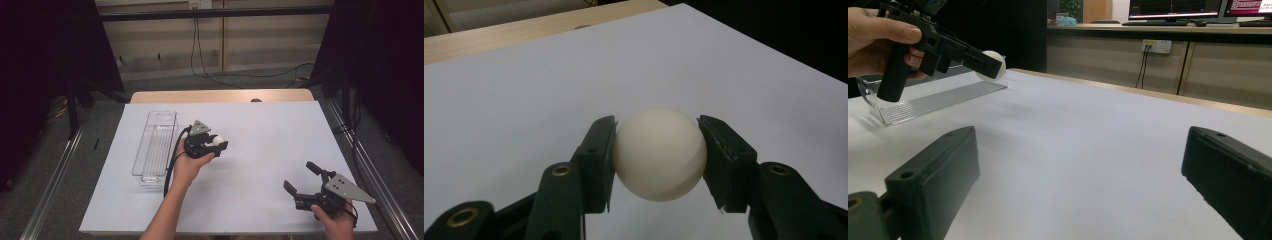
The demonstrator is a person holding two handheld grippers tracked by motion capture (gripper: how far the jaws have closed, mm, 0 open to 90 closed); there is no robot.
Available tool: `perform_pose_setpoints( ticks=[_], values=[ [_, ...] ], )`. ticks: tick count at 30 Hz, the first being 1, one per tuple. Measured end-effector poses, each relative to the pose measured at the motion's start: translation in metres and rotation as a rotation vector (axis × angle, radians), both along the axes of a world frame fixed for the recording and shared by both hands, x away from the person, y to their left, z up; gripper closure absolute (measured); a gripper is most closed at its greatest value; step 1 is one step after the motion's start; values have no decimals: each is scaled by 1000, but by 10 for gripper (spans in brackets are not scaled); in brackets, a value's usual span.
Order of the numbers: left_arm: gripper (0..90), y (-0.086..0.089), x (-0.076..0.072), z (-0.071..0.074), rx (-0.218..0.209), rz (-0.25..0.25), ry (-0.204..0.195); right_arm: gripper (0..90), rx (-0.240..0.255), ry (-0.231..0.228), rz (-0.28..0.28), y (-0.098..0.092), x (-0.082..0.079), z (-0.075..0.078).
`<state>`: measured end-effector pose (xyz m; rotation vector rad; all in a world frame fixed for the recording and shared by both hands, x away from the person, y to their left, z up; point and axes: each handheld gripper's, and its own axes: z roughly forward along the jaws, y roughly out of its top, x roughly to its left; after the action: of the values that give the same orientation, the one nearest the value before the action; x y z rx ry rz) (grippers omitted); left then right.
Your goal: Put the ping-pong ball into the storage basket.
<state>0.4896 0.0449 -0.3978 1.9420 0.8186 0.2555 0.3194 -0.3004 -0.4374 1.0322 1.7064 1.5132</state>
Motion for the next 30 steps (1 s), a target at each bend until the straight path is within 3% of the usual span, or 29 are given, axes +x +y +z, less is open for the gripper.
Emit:
perform_pose_setpoints(
  ticks=[30],
  values=[
    [511, 13, 2, 3, 4, 48, -5, 14, 0, 3, -1, -1, 0, 0]
  ],
)
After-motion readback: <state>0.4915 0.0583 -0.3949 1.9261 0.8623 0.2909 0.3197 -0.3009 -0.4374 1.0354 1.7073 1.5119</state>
